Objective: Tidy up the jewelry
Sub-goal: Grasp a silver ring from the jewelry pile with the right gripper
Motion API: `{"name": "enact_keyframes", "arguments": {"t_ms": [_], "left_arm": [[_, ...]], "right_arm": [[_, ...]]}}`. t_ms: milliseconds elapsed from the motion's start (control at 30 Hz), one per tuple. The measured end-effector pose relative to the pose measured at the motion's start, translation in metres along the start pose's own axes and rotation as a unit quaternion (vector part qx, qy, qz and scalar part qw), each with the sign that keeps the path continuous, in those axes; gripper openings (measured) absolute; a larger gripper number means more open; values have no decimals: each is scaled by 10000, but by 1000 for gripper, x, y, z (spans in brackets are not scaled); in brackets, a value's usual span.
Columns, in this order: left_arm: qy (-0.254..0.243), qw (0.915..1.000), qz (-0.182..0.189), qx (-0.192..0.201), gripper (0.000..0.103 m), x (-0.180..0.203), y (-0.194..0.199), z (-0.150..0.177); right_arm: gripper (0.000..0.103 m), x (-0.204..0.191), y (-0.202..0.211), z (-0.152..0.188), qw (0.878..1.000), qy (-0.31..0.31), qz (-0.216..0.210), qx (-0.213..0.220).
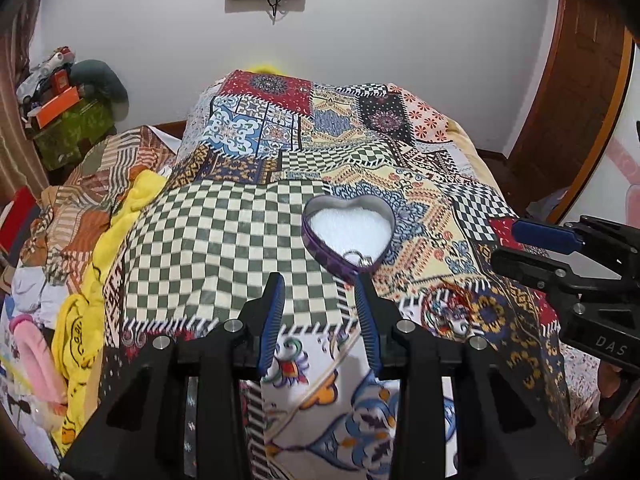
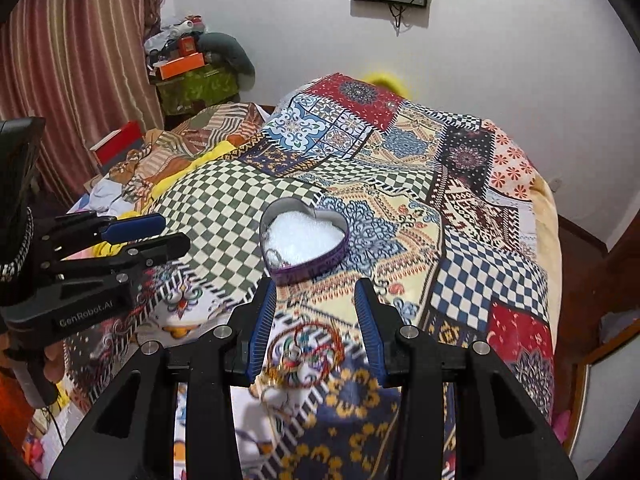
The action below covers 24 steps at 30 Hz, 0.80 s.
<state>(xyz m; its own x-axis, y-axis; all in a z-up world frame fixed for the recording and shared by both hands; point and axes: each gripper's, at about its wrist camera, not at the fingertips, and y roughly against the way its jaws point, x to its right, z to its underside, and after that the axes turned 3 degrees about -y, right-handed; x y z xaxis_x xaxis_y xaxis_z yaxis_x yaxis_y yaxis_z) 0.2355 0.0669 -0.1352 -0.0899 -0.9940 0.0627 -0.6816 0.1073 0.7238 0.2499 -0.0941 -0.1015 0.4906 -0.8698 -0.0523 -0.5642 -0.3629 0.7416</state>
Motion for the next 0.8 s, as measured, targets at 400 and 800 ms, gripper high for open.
{"name": "enact_keyframes", "arguments": {"t_ms": [400,800], "left_arm": [[39,9991,301,-309,35,20,-1,34],[-355,9972,416,-516,35,47,-1,66]], "right_arm": [[37,13,13,33,9996,-235,134,-104],[37,-8,-11,71,9982,-59,-151,-574]]}}
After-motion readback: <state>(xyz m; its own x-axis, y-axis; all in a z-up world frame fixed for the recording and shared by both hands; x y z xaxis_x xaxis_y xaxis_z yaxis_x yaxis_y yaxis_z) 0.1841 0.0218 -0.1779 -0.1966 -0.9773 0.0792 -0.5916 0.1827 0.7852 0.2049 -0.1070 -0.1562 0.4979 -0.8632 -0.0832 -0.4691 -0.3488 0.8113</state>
